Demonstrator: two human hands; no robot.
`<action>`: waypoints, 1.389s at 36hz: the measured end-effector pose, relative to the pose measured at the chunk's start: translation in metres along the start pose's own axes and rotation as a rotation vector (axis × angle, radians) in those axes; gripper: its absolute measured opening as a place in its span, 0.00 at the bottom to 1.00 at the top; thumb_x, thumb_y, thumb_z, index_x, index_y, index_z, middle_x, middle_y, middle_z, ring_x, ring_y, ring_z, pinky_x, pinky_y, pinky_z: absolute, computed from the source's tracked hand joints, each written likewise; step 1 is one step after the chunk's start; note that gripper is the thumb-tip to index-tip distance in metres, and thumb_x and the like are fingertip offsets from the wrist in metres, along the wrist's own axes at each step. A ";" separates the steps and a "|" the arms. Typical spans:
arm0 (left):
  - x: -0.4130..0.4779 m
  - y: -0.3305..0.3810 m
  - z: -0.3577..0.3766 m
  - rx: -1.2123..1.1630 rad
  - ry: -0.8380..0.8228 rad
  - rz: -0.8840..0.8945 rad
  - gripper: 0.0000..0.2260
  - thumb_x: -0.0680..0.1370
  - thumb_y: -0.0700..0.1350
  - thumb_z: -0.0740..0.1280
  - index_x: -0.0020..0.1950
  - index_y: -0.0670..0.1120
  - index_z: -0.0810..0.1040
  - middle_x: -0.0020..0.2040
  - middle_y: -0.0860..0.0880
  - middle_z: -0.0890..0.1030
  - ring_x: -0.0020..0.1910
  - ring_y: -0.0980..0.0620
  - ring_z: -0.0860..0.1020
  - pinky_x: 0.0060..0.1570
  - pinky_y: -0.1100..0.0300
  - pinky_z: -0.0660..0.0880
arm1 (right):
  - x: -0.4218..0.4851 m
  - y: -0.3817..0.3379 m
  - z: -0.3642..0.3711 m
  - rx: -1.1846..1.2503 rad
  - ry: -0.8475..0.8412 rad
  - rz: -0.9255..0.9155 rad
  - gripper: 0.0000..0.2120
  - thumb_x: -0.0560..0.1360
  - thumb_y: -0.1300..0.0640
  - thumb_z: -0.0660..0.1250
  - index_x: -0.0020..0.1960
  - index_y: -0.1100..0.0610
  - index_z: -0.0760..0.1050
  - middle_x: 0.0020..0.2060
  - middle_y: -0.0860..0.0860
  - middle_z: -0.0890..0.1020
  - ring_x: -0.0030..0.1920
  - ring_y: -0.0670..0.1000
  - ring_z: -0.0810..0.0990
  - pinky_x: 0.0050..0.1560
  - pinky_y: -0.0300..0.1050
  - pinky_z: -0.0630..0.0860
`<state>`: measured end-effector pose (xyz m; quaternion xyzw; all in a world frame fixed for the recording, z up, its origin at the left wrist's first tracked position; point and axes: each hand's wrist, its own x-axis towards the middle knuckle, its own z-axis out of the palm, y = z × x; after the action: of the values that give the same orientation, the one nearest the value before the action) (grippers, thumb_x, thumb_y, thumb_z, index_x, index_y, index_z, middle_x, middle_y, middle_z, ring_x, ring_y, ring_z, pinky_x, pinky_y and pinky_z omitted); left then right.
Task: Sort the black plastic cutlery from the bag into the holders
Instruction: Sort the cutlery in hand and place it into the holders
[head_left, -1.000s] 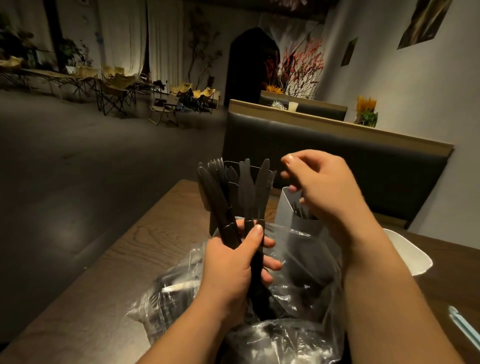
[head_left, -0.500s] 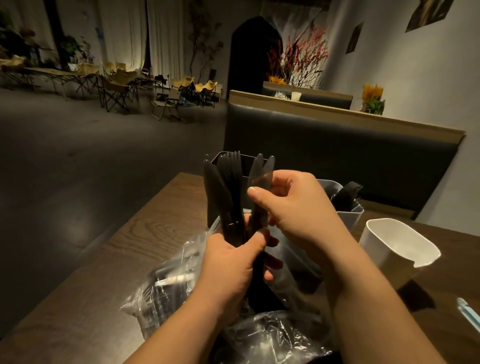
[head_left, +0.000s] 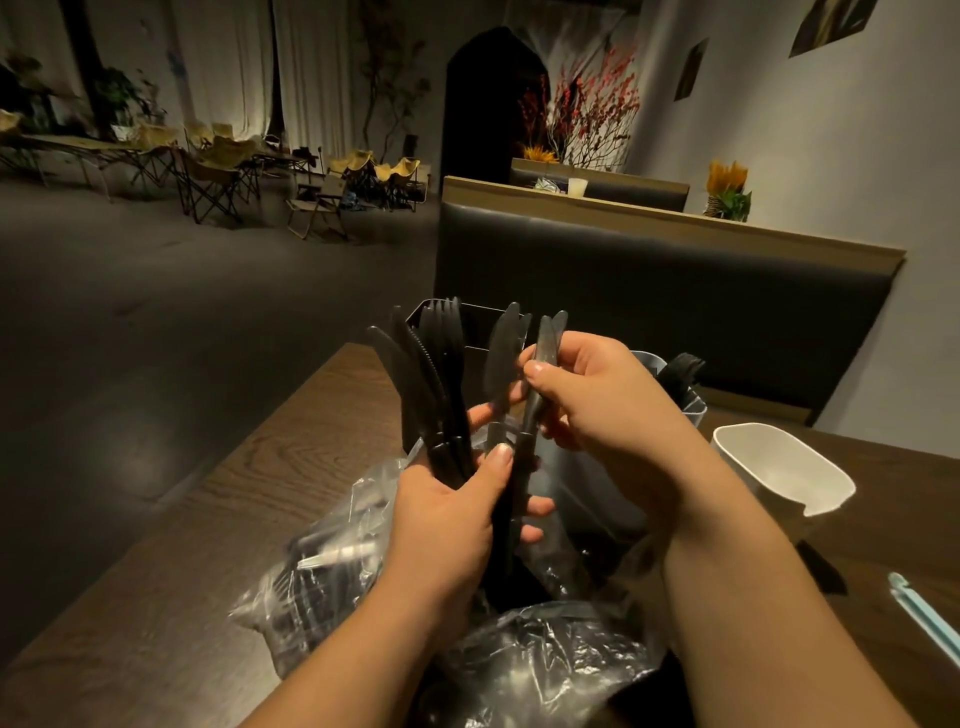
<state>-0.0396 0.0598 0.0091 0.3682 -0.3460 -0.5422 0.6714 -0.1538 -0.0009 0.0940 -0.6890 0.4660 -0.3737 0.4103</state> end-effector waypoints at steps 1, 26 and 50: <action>0.000 -0.001 -0.001 0.013 0.025 0.008 0.11 0.80 0.39 0.67 0.58 0.54 0.79 0.44 0.47 0.86 0.38 0.41 0.85 0.34 0.53 0.80 | 0.000 0.000 -0.001 0.007 -0.005 -0.004 0.06 0.82 0.61 0.62 0.53 0.55 0.78 0.40 0.53 0.83 0.31 0.41 0.79 0.29 0.33 0.72; 0.001 -0.002 -0.004 0.055 0.037 -0.035 0.09 0.80 0.42 0.69 0.57 0.53 0.84 0.46 0.44 0.87 0.37 0.43 0.84 0.39 0.51 0.80 | -0.001 0.007 0.007 -0.124 0.109 -0.162 0.03 0.79 0.58 0.68 0.48 0.55 0.80 0.38 0.52 0.86 0.34 0.48 0.84 0.30 0.37 0.76; 0.011 0.004 -0.008 -0.012 0.186 0.017 0.09 0.84 0.41 0.62 0.52 0.46 0.83 0.36 0.45 0.82 0.30 0.48 0.78 0.27 0.60 0.75 | 0.062 -0.037 -0.020 0.043 0.603 -0.321 0.07 0.82 0.60 0.63 0.51 0.47 0.75 0.48 0.47 0.84 0.50 0.45 0.85 0.52 0.49 0.84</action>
<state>-0.0293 0.0508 0.0095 0.4098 -0.2821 -0.5020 0.7075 -0.1416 -0.0561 0.1441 -0.6031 0.4438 -0.6304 0.2044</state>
